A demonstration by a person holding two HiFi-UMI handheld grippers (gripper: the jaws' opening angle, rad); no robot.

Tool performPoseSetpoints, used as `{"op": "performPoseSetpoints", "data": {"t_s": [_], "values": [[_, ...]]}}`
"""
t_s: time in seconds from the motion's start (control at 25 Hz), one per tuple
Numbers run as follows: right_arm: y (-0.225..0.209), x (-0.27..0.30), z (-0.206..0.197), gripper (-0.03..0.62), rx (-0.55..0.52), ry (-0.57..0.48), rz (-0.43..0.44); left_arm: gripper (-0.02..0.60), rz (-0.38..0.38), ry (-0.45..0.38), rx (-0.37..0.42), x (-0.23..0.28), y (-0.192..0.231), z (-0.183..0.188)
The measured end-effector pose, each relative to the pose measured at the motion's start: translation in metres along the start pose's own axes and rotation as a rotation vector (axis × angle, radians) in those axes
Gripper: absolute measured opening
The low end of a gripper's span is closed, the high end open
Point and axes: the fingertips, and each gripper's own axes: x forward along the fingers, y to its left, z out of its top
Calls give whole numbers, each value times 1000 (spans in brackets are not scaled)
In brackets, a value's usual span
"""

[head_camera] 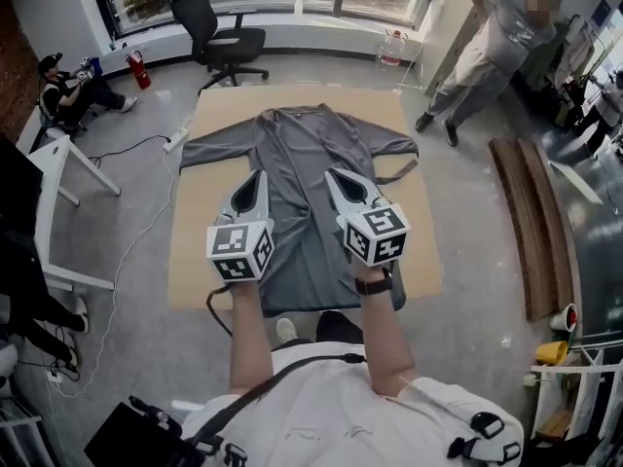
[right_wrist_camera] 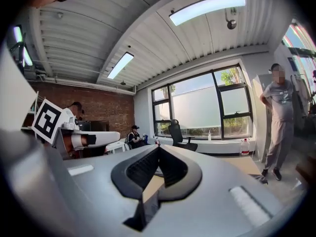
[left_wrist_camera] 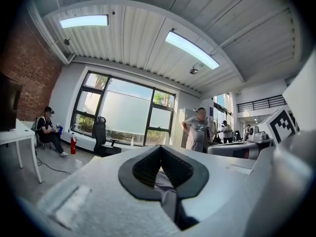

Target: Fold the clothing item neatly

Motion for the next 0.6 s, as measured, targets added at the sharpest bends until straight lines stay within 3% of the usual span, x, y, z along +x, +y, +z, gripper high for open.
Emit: {"op": "performPoseSetpoints", "data": {"t_s": [0.28, 0.6], "values": [[-27, 49, -27, 5, 43, 66, 33, 5, 53, 46, -36, 28, 33, -33], [-53, 150, -103, 5, 37, 259, 70, 5, 186, 187, -63, 30, 125, -88]]}}
